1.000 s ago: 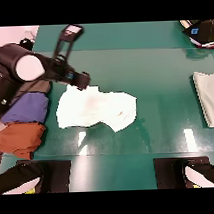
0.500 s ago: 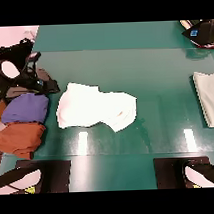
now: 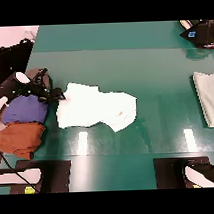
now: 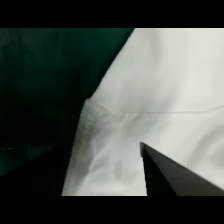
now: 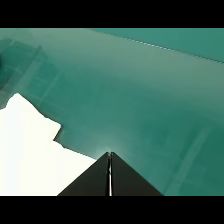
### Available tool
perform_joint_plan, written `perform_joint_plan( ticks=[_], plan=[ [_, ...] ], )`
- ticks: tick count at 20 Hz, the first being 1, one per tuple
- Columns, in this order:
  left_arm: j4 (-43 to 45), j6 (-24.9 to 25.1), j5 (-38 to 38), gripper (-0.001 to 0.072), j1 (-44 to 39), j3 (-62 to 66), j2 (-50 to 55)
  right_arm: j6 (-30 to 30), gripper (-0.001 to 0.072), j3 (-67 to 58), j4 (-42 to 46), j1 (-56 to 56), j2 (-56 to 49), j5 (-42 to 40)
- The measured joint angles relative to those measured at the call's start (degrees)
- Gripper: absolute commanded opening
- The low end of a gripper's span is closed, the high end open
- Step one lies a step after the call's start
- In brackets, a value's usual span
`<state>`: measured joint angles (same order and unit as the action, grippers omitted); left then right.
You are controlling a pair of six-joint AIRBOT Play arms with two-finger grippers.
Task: Fold the shirts.
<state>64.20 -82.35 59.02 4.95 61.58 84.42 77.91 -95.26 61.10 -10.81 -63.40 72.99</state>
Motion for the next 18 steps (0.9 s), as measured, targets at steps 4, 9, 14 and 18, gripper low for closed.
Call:
perform_joint_plan(
  ticks=[4, 9, 14, 18],
  plan=[
    [-1.3, 0.3, -0.5, 0.0026, 0.1, 0.6, 1.2, 0.0, 0.0015, 0.0, 0.0, 0.0, -1.7, 1.9],
    [-2.1, 2.2, 3.3, 0.0026, 0.1, 7.6, 1.4, 0.0, 0.0016, 0.5, 3.5, 0.0, -6.3, 8.2],
    [-2.4, 3.5, 6.7, 0.0026, 0.1, 14.6, 1.4, 0.2, 0.0506, 11.1, 5.0, 0.0, -13.3, 10.4],
    [-2.6, 3.8, 7.5, 0.0026, 0.1, 16.2, 1.5, -0.8, 0.0498, 21.7, -0.9, -1.4, -20.7, 6.3]
  ],
)
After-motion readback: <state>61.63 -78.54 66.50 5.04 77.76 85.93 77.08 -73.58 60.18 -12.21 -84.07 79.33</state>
